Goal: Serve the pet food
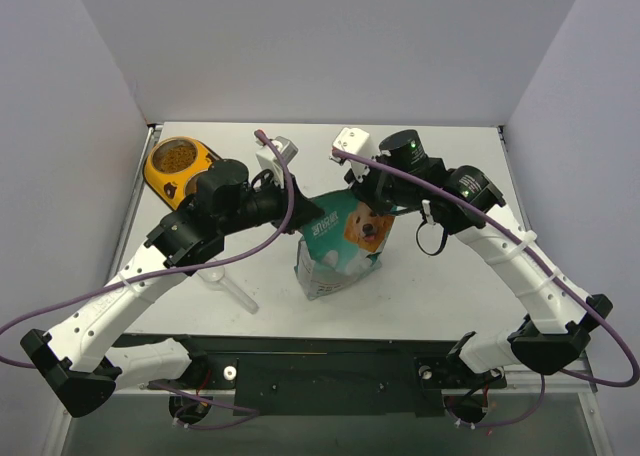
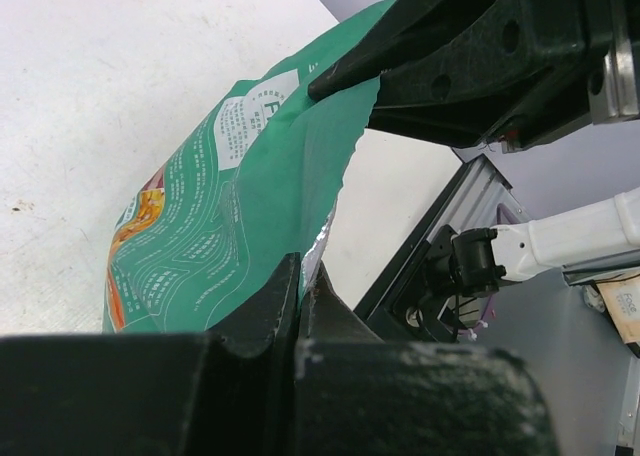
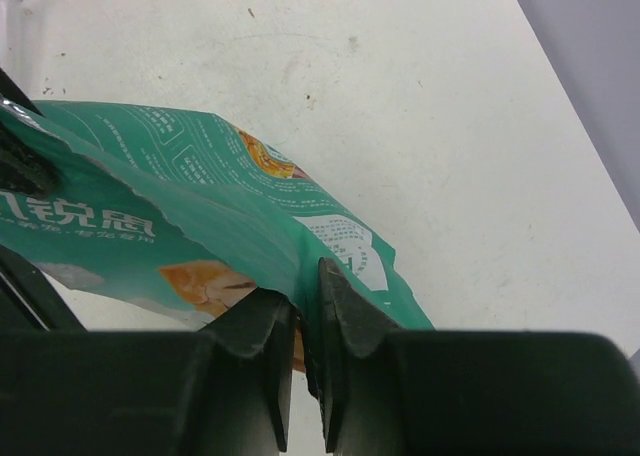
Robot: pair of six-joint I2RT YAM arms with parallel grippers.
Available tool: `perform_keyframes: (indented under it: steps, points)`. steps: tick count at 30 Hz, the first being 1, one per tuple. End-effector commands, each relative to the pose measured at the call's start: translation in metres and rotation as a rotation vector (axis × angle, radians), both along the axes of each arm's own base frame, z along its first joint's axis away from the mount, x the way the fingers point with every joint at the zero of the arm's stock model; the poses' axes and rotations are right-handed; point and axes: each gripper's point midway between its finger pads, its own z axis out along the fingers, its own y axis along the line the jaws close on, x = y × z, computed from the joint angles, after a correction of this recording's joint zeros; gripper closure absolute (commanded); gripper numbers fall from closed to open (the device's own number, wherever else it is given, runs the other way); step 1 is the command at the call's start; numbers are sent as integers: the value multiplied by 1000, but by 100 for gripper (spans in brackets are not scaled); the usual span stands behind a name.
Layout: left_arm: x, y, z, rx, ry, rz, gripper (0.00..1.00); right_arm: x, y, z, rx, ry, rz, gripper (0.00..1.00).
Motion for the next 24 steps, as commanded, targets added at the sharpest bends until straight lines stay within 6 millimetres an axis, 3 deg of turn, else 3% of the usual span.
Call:
perform_keyframes:
  steps: [1,7,9,13,17,20,23,24]
  points:
    - [-20,24,44,-81,-84,9,100,48,-140,52,-243,-287,-538,83]
    - [-20,25,44,-83,-86,14,100,46,-159,60,-265,-302,-588,78]
    - [-21,25,43,-89,-83,13,100,41,-155,59,-257,-288,-552,77]
    - [-24,21,47,-124,-91,-11,100,20,-123,79,-25,-255,-417,55]
    - [-19,18,48,-163,-49,19,100,12,-112,99,270,-176,-550,44]
    - [-17,17,48,-211,10,48,100,3,-89,89,354,-83,-458,34]
    - [-19,13,53,-306,66,44,100,-4,-69,72,418,14,-366,31]
    - [-16,15,57,-328,69,52,100,-8,-59,75,468,49,-288,30]
